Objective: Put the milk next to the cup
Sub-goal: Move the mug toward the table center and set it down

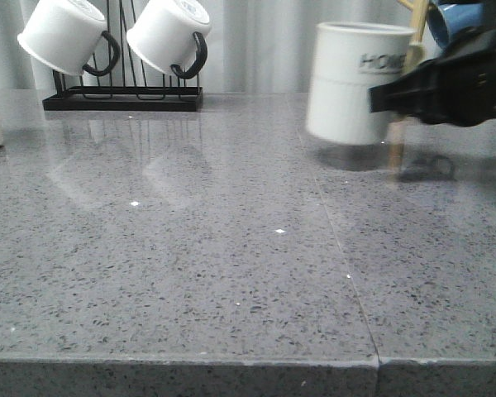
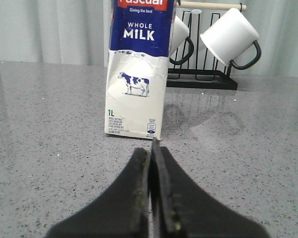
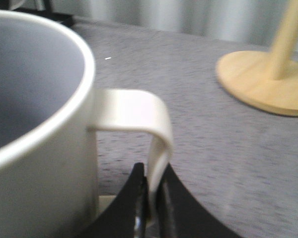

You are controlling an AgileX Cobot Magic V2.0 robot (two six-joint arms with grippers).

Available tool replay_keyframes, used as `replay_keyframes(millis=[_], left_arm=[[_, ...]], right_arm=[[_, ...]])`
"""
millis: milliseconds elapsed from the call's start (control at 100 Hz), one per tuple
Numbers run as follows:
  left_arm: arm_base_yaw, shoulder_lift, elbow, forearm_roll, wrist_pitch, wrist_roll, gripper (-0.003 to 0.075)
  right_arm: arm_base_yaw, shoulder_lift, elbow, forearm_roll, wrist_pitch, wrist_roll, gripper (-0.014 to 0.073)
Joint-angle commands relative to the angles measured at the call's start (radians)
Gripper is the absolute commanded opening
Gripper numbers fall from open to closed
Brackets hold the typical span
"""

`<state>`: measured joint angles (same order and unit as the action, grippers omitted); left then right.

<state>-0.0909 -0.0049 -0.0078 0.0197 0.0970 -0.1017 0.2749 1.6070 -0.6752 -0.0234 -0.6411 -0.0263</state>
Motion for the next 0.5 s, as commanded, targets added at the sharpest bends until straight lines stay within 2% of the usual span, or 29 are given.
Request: replay_keyframes(millis=[0,310,380,490], left_arm=[[0.002,-0.029,0.062,0.003,-0.071,-0.007,-0.002],[0.002,-0.029,0.062,0.003,-0.071,-0.007,-0.002],[0.002,-0.029,0.062,0.003,-0.071,-0.007,-0.002],[0.002,-0.029,0.062,0.003,-0.071,-0.007,-0.002]], right_arm=[[0.035,0.002,-0.057,-0.006,-0.085,0.003,-0.0066],[0.053,0.054,-0.078,-0.006,-0.085,0.003,-0.0054],[0.053,0.054,-0.078,-0.006,-0.084,0.003,0.0015],[0.053,0.054,-0.078,-0.006,-0.083,0.003,0.0172]])
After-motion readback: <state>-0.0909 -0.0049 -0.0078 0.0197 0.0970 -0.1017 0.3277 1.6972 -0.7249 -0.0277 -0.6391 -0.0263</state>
